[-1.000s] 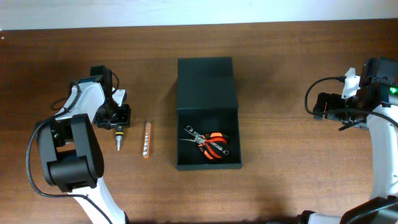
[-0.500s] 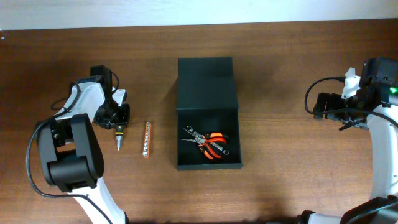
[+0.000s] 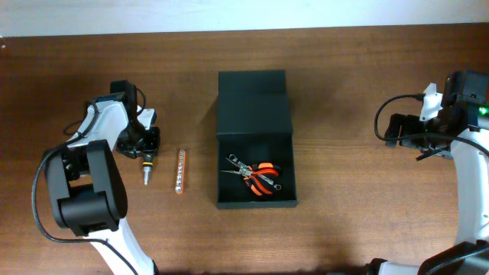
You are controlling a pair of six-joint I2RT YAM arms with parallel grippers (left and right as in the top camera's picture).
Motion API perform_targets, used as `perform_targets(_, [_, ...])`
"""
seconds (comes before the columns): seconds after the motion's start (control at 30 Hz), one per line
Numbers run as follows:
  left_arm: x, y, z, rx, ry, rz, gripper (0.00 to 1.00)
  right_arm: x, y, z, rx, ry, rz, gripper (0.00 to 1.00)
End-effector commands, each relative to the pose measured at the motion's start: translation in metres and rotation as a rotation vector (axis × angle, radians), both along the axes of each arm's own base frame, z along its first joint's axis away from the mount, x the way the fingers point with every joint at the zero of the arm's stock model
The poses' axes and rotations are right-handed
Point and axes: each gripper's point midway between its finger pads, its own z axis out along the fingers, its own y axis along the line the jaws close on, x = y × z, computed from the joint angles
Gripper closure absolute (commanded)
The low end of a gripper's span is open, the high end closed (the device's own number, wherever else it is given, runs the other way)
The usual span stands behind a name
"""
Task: Pack container
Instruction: 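Lower the left gripper and close it on the screwdriver handle, then lift the screwdriver with the left gripper and carry it over the box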
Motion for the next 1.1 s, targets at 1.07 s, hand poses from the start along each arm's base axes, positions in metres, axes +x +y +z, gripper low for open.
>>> perform_targets(1.07, [0.055, -0.145, 0.197, -0.278, -0.235, -0.408, 0.86, -0.001, 0.000, 0.000, 0.008, -0.003, -0.004, 0.01])
